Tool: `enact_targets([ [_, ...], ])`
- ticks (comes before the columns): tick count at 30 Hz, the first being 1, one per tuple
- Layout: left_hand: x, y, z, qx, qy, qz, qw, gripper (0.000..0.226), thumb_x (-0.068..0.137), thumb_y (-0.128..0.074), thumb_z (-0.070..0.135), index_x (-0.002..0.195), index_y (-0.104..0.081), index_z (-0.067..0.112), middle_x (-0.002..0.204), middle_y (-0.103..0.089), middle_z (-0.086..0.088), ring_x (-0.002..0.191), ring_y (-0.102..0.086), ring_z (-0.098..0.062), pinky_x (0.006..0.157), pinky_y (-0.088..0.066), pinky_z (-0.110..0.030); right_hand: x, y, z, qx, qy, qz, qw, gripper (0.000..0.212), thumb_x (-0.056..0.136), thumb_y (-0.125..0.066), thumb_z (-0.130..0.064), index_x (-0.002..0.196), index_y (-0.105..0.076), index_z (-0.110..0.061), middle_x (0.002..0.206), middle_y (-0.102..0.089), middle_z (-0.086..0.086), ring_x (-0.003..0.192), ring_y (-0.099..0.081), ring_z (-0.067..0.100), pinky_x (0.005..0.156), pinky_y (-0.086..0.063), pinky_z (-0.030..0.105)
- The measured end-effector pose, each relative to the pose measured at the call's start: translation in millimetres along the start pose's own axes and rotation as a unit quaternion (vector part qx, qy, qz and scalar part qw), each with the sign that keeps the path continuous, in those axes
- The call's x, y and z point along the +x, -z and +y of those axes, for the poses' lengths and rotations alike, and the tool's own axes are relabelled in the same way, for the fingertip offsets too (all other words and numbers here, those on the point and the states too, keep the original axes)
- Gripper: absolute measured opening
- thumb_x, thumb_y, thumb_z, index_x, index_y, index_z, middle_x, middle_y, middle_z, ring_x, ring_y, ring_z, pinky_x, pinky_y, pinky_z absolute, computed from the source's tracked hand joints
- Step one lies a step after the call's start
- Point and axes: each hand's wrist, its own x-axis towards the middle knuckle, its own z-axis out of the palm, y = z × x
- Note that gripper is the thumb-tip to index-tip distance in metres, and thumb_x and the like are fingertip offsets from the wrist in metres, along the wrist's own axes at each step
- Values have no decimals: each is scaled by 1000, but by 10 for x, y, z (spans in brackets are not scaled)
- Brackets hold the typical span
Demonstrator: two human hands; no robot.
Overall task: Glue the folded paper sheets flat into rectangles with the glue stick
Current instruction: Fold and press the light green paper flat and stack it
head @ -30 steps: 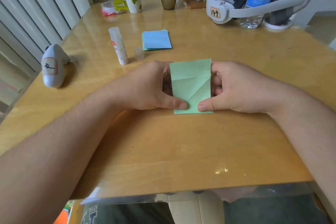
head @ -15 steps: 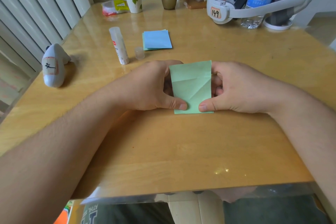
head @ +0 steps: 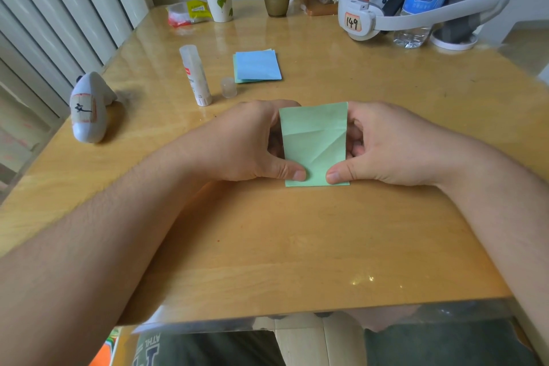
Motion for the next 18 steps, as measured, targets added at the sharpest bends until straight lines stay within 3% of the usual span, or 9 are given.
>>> enact_targets([
  [7, 0, 1, 9, -15, 1, -9, 1000, 47, 73, -96, 28, 90, -54, 41, 68, -60, 30, 64, -57, 0, 58, -40, -11, -7, -5, -16, 9, 6, -14, 1000, 64, 75, -90, -3, 118, -59, -40, 71, -66, -33, 64, -61, -6, 61, -44, 7],
  [13, -3, 6, 4, -4, 6, -11, 1000, 50, 70, -97, 32, 100, -58, 41, 69, -61, 27, 64, -56, -1, 58, -41, -12, 23, -11, 47, -3, 1, 5, 1000, 60, 71, -94, -15, 117, -65, -41, 75, -67, -3, 63, -52, 4, 62, -49, 26],
  [15, -1, 9, 1, -7, 7, -15, 1000, 50, 70, -97, 31, 102, -59, 38, 69, -61, 26, 65, -56, -2, 57, -40, -12, 27, -13, 53, -1, 9, 3, 1000, 58, 71, -94, -14, 115, -65, -39, 73, -65, -6, 63, -51, 4, 62, -48, 27],
  [18, 1, 12, -6, -16, 9, -22, 1000, 49, 70, -97, 30, 102, -59, 36, 68, -60, 25, 63, -55, -2, 57, -40, -12, 30, -13, 54, 10, 11, -2, 1000, 59, 73, -93, -7, 114, -64, -37, 69, -65, -19, 60, -53, -3, 60, -46, 15],
])
